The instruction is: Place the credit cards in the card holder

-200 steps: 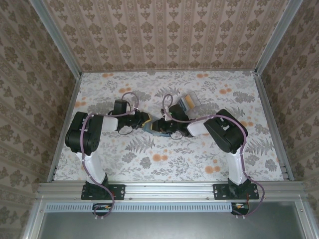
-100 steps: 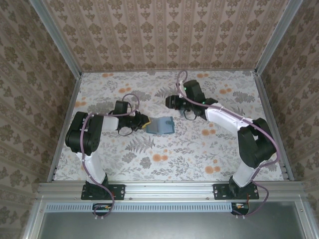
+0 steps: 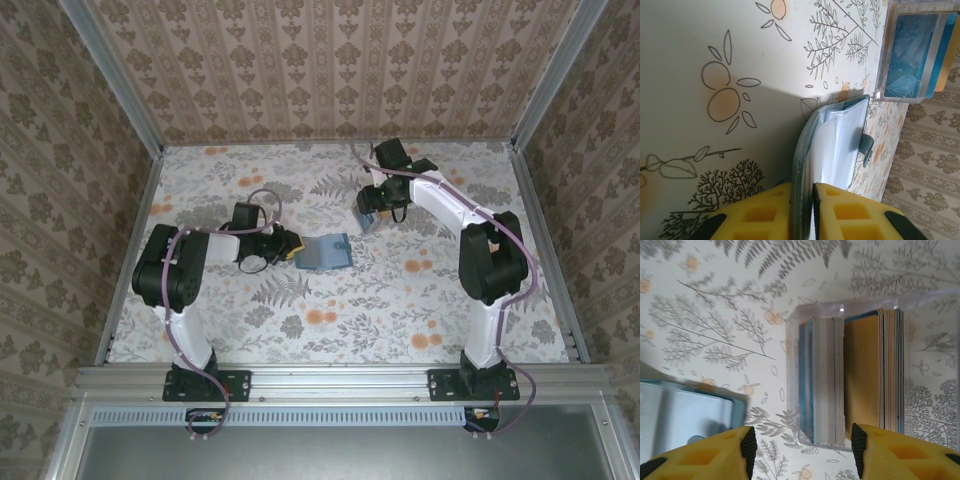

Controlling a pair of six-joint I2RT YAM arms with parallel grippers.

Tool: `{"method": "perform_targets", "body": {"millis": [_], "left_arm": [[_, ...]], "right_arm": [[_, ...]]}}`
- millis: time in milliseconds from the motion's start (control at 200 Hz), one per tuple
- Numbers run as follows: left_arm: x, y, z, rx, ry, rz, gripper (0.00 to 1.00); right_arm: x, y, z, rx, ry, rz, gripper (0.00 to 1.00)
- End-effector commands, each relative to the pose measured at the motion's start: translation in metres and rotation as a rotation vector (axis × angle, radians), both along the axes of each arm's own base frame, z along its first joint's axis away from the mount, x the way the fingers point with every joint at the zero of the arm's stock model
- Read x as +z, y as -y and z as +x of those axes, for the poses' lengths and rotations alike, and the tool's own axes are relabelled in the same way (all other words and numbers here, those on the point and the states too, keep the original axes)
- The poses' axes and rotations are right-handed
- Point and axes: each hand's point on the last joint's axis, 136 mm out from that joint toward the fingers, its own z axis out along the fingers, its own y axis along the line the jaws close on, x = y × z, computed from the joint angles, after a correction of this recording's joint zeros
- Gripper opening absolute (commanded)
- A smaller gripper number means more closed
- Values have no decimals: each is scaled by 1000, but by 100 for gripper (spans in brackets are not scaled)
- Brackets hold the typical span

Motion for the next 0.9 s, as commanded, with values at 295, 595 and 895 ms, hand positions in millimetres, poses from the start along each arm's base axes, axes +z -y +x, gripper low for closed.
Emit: {"method": "perform_targets", "body": {"millis": [295, 595, 895], "left_arm": [[-4, 3, -3, -5, -36, -5, 19], [-3, 2, -4, 1, -29, 1, 20], [-6, 3, -4, 1, -42, -9, 21]], "right_arm": [[-35, 1, 0, -1, -110, -38, 57], [-40, -18, -7, 7, -158, 63, 55], [-35, -11, -10, -58, -137, 13, 55]]}}
